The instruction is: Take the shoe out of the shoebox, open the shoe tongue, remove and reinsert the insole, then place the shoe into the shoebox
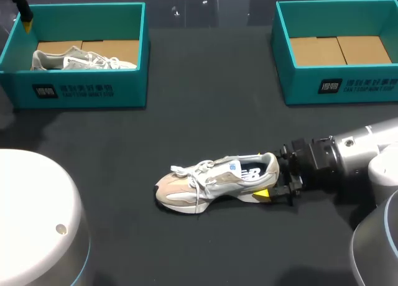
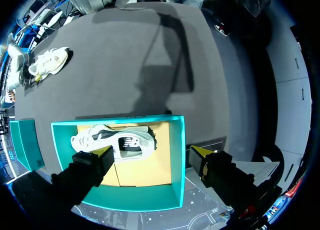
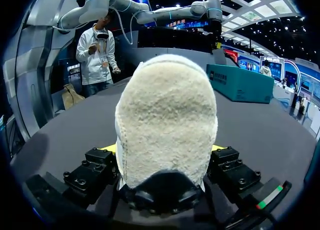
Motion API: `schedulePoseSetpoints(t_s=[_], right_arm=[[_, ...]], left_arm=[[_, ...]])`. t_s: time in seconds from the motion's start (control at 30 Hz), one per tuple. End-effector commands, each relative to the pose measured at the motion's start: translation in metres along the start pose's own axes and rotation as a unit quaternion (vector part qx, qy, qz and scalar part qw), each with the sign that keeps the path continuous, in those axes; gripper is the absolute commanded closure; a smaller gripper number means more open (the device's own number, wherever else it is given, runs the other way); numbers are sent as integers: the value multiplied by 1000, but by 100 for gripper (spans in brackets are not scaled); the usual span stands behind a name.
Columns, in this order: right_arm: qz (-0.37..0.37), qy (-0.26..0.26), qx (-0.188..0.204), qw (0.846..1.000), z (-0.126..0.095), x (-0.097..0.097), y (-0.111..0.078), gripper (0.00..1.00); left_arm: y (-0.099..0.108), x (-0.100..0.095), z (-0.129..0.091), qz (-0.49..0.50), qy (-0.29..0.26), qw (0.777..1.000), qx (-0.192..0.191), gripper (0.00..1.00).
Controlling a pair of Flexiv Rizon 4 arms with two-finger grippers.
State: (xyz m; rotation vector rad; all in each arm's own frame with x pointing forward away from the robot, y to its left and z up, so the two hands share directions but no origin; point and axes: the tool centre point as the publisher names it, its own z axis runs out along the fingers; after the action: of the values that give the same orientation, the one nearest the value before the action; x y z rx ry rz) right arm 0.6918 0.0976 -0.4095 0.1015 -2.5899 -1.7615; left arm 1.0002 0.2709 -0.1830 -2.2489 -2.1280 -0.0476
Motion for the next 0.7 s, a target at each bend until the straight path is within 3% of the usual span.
schedulePoseSetpoints(t_s=[0.03, 0.53, 0.7], right_arm=[[0, 3, 1, 1000, 2, -2, -1, 100], [0, 3, 1, 1000, 2, -2, -1, 100], [0, 3, 1, 1000, 2, -2, -1, 100]], left_arm=[[0, 0, 0, 0, 1, 1000, -1, 0], [0, 0, 0, 0, 1, 1000, -1, 0], [-15, -10, -12, -102, 10, 995, 3, 0]])
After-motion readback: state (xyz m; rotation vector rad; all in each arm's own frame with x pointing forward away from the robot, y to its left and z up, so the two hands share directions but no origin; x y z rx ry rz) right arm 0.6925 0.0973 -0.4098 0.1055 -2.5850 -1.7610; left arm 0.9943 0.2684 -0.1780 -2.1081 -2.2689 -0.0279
